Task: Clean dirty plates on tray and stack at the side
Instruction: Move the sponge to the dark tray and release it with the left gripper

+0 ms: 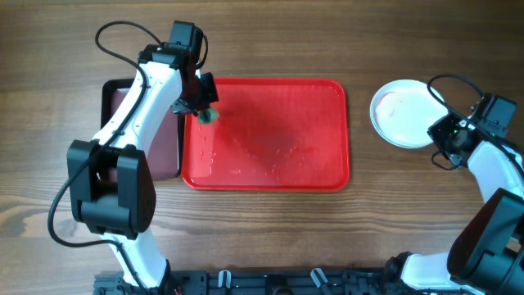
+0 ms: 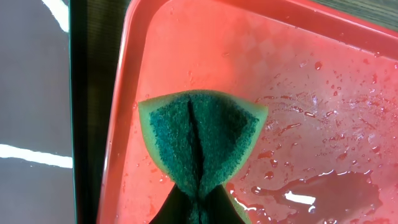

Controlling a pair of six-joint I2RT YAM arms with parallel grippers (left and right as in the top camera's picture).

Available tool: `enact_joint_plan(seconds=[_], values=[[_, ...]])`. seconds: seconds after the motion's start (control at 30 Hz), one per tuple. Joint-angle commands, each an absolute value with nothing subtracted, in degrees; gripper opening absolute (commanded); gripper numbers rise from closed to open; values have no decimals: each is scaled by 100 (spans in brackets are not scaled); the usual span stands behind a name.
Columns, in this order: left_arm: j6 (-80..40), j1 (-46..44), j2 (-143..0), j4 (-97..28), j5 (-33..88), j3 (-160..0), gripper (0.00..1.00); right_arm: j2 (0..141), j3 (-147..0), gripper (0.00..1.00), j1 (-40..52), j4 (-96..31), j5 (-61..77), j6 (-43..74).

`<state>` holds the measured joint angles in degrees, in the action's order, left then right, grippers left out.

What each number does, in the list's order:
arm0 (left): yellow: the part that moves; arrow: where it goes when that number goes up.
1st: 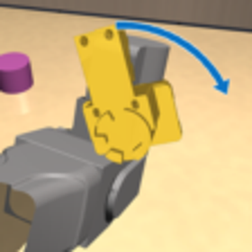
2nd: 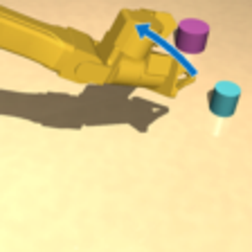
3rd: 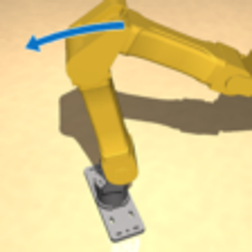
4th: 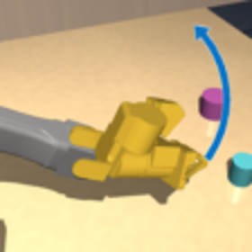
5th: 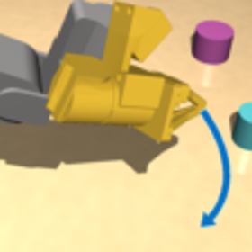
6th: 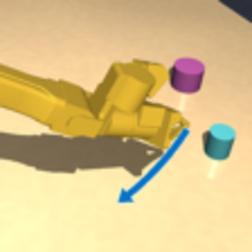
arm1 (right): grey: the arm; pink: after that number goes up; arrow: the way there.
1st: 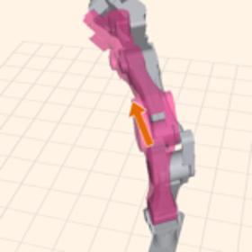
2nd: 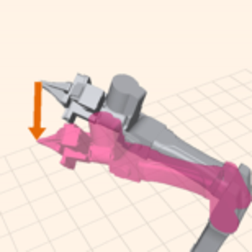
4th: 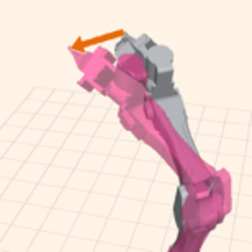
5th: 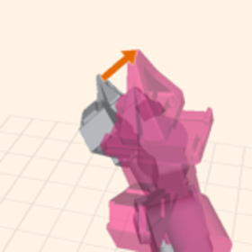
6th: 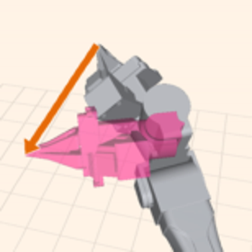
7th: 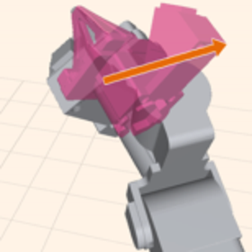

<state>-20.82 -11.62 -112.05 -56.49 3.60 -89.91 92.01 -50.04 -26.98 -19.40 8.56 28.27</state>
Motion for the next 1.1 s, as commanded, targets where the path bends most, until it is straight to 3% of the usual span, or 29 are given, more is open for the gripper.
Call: enact_joint_plan(seconds=[0.0, 0.17, 0.3, 0.43, 0.7, 0.8, 0.83, 0.87, 0.9, 1.07], values=[[-1968, -1079, -10798, -5774, 443, -9105, 4, 9244, -4993, 39, -2681, -1975, 1614, 2630], [-1968, -720, -10191, -6243, 191, -9155, 4, 8851, -4993, 49, -2324, -2040, 2252, 2169], [-1743, -185, -9920, -6882, 95, -9153, 4, 8442, -4993, 55, -1406, -2239, 2445, 1949], [-661, 222, -10020, -7043, 1, -8853, 4, 8423, -4993, 59, -281, -2388, 2069, 1955], [-471, 554, -10053, -5168, -30, -7393, 8, 8440, -4993, 67, 1066, -2405, 1000, 1970], [-482, 554, -10053, -4703, -27, -6995, 26, 8466, -4993, 68, 1076, -2405, 1000, 1966], [-499, 554, -10053, -4604, -25, -6893, 43, 8466, -4991, 68, 1076, -2408, 1000, 1964], [-515, 554, -10053, -4556, -27, -6823, 67, 8466, -4991, 68, 1085, -2405, 1002, 1968], [-515, 554, -10053, -4536, -27, -6783, 100, 8466, -4993, 68, 1092, -2405, 1002, 1968], [-644, 534, -10040, -4532, 272, -6820, 100, 8466, -4991, 68, 1092, -2403, 1004, 1966]])
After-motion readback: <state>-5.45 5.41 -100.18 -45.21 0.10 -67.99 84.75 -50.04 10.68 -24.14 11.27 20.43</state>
